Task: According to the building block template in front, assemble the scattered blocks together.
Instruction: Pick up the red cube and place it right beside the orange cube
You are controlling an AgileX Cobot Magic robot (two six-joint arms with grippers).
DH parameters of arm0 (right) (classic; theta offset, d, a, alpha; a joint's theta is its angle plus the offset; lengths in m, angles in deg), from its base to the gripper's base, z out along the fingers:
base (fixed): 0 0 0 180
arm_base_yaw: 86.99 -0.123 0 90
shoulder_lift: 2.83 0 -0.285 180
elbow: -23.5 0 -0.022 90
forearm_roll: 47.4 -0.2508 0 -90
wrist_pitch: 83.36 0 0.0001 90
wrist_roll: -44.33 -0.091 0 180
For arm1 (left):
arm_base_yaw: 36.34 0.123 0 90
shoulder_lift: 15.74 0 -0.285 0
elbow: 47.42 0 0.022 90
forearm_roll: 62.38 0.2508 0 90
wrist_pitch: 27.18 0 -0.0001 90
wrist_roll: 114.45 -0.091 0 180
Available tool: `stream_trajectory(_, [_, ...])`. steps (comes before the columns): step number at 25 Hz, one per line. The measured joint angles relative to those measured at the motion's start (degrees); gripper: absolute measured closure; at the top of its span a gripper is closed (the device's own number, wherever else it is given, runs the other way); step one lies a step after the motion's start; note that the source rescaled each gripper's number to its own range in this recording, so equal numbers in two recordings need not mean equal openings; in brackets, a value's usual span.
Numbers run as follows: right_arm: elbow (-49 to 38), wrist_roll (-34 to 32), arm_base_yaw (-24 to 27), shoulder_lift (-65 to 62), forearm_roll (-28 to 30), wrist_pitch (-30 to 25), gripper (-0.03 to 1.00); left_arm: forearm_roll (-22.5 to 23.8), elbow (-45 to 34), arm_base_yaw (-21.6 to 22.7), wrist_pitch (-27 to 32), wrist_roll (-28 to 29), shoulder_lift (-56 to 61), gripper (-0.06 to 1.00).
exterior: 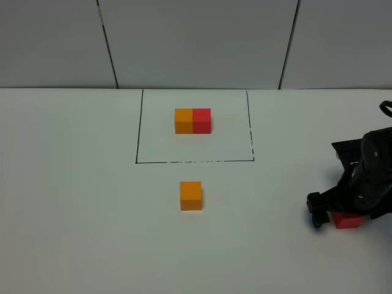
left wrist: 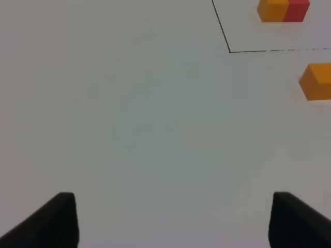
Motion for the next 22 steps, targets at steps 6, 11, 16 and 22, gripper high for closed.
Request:
stream_trajectory(6, [0.37, 0.1, 0.0, 0.22, 0.0, -0.64, -0.03, 0.0, 0.0, 0.0, 0.0, 0.0, 0.0, 0.0])
stream_trajectory(11, [0.37, 0.24, 0.0, 0.22, -0.12, -0.64, 0.01, 0.0, 0.0, 0.0, 0.0, 0.0, 0.0, 0.0])
stream_trajectory(16, [0.37, 0.24, 0.0, 0.27, -0.83, -1.04, 0.22, 0.0, 0.0, 0.0, 0.0, 0.0, 0.0, 0.0])
stream_trajectory(22, [0.37, 0.3, -0.07, 0.33, -0.67, -2.55, 0.97, 0.0, 0.0, 0.0, 0.0, 0.0, 0.0, 0.0])
